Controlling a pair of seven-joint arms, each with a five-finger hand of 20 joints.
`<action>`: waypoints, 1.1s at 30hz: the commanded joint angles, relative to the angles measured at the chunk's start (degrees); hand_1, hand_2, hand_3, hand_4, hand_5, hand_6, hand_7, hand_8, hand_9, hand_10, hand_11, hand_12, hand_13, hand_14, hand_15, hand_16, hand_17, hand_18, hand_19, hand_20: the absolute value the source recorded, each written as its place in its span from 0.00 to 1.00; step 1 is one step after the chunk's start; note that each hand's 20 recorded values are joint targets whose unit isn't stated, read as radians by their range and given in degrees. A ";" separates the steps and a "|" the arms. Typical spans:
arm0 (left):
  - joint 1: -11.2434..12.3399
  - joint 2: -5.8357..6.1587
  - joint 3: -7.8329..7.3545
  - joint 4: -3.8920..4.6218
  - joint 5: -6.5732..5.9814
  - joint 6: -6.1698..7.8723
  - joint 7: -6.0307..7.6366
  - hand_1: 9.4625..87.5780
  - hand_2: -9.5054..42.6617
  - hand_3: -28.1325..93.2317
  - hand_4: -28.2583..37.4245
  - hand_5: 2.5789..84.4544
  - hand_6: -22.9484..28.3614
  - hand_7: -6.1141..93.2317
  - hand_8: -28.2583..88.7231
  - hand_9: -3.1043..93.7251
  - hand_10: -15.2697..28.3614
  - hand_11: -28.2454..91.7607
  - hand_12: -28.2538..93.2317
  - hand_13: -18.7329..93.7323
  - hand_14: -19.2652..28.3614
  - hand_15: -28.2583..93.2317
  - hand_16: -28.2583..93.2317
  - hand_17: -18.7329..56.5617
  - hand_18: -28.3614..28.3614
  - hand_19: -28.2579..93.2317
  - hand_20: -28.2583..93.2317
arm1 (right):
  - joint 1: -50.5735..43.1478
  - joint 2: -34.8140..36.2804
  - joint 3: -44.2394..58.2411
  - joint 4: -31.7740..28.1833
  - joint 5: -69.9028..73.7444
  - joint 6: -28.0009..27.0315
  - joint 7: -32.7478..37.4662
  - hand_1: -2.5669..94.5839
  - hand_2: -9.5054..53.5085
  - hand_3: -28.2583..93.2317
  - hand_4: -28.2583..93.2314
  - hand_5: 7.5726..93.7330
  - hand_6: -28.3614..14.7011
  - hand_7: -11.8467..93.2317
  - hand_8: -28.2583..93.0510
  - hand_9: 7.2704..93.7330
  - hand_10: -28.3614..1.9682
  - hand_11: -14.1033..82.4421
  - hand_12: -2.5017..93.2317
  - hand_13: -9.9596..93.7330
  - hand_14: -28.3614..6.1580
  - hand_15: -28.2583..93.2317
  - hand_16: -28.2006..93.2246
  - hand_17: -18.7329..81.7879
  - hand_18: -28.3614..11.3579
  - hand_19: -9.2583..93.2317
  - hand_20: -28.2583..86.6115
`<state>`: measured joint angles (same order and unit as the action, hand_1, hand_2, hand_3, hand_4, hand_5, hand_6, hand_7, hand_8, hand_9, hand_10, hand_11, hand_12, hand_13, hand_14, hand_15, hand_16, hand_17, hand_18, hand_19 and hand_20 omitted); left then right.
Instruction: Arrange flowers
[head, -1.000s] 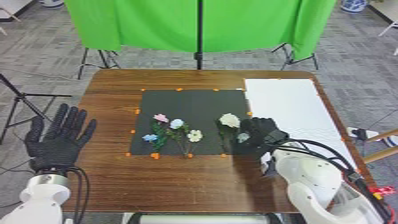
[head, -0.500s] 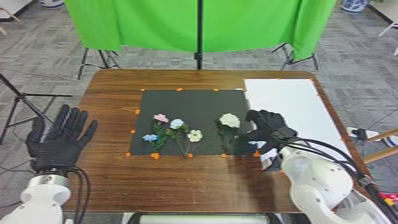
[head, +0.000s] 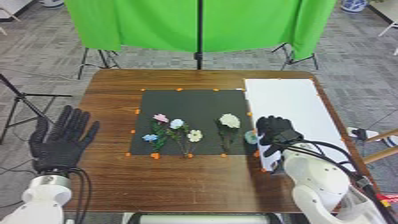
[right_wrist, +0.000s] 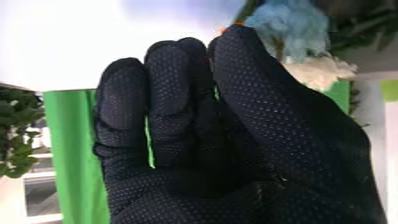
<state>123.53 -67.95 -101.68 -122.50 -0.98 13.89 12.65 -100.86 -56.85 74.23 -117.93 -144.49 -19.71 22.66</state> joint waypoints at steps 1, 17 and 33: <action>1.21 -0.51 0.96 0.48 0.22 0.33 -1.17 0.20 0.47 0.83 0.00 0.51 0.61 0.21 0.17 0.45 0.71 0.43 0.36 0.44 0.74 0.56 0.21 0.18 0.78 0.50 0.38 | 0.12 -1.13 -1.46 1.51 0.85 -0.38 0.07 0.68 0.00 0.82 0.00 0.56 0.58 0.53 0.32 0.68 0.47 0.41 0.54 0.68 0.53 0.72 0.60 0.53 0.16 0.89 0.55; 1.68 -0.62 0.96 0.29 0.68 -0.26 -2.78 0.20 0.46 0.82 0.00 0.51 0.62 0.21 0.17 0.45 0.71 0.42 0.36 0.44 0.74 0.55 0.21 0.18 0.78 0.50 0.38 | 2.14 -1.77 -3.94 0.87 2.01 -0.64 3.08 0.62 0.00 0.77 0.00 0.57 0.58 0.58 0.32 0.68 0.43 0.47 0.52 0.69 0.43 0.75 0.55 0.54 0.14 0.90 0.55; 1.33 0.11 -0.96 0.63 7.59 -0.45 -4.12 0.19 0.46 0.82 0.00 0.51 0.62 0.20 0.17 0.45 0.72 0.42 0.36 0.44 0.75 0.56 0.21 0.18 0.78 0.51 0.37 | -1.88 1.52 1.71 -1.50 4.14 17.34 -0.93 0.37 0.00 0.83 0.03 0.39 0.39 0.66 0.07 0.44 0.13 0.48 0.31 0.55 0.28 0.67 0.40 0.48 0.11 0.85 0.51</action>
<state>124.37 -68.10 -101.54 -122.48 4.54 14.11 9.01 -101.99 -55.83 73.55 -122.36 -141.98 -21.13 26.62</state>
